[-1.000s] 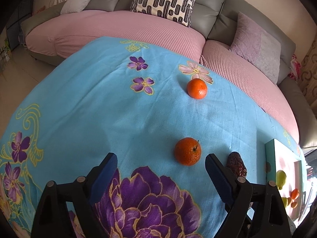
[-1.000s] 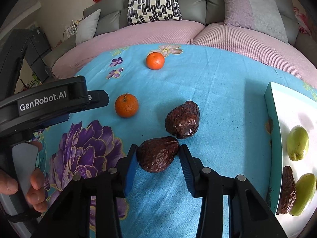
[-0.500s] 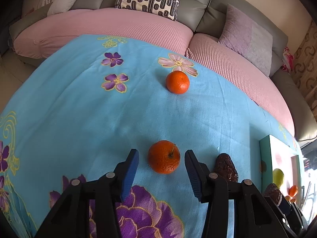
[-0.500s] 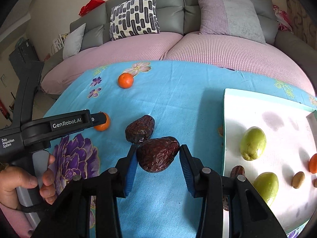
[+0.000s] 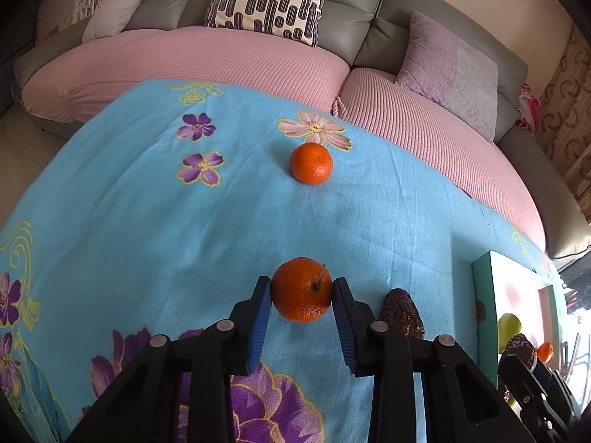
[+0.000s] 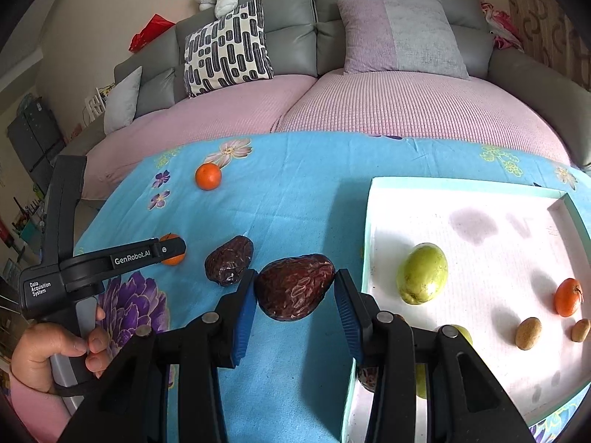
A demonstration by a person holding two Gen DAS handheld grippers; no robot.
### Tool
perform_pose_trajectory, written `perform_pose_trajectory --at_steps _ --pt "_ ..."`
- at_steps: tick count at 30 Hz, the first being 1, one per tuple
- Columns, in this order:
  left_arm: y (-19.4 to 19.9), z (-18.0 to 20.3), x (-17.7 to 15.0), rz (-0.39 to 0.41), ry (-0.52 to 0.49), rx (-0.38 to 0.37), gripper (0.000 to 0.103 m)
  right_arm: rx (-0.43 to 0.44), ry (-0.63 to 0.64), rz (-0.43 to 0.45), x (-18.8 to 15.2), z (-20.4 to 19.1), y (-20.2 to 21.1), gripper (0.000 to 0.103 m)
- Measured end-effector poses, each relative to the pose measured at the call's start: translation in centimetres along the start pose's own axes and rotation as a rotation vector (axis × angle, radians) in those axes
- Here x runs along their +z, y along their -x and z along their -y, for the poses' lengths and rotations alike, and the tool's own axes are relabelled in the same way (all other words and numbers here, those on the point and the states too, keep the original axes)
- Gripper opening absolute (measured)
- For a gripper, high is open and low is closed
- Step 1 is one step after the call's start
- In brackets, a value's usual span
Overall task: Organize fruits
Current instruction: 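Grasp a dark date with the right tool while the left tool grasps a tangerine, then carry the tangerine with the left tool while the right tool carries the date into the tray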
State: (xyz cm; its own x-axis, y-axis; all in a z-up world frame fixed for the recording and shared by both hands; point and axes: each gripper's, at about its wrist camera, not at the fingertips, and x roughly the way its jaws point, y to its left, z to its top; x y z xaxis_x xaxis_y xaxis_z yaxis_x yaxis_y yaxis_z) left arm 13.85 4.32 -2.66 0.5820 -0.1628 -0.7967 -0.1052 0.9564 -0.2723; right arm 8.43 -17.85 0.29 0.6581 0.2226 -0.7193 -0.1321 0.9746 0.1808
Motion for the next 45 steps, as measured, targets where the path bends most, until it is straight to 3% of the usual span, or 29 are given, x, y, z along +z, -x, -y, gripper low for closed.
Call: perform_pose_trajectory --at_steps 12,16,27,32,39,45 --pt "4.9 4.8 0.7 0.106 -0.107 -0.113 0.036 -0.043 -0.048 0.043 0.5 2.5 1.7 0.044" --pt "5.5 7.0 0.2 0.102 -0.148 -0.176 0.036 -0.087 -0.097 0.061 0.6 4.9 2.6 0.044" --pt "5.6 14.0 -2.4 0.063 -0.316 -0.261 0.036 -0.233 -0.234 0.126 0.5 11.9 6.2 0.044" --pt "3.6 16.5 -3.0 0.003 -0.352 -0.316 0.036 -0.287 -0.280 0.149 0.2 14.2 7.6 0.044" --pt "-0.3 20.2 -2.2 -0.052 -0.421 -0.287 0.036 -0.284 -0.297 0.161 0.2 15.4 7.0 0.044" --pt "-3.4 22.2 -2.0 -0.102 -0.453 -0.232 0.036 -0.288 -0.311 0.102 -0.2 16.7 4.6 0.044"
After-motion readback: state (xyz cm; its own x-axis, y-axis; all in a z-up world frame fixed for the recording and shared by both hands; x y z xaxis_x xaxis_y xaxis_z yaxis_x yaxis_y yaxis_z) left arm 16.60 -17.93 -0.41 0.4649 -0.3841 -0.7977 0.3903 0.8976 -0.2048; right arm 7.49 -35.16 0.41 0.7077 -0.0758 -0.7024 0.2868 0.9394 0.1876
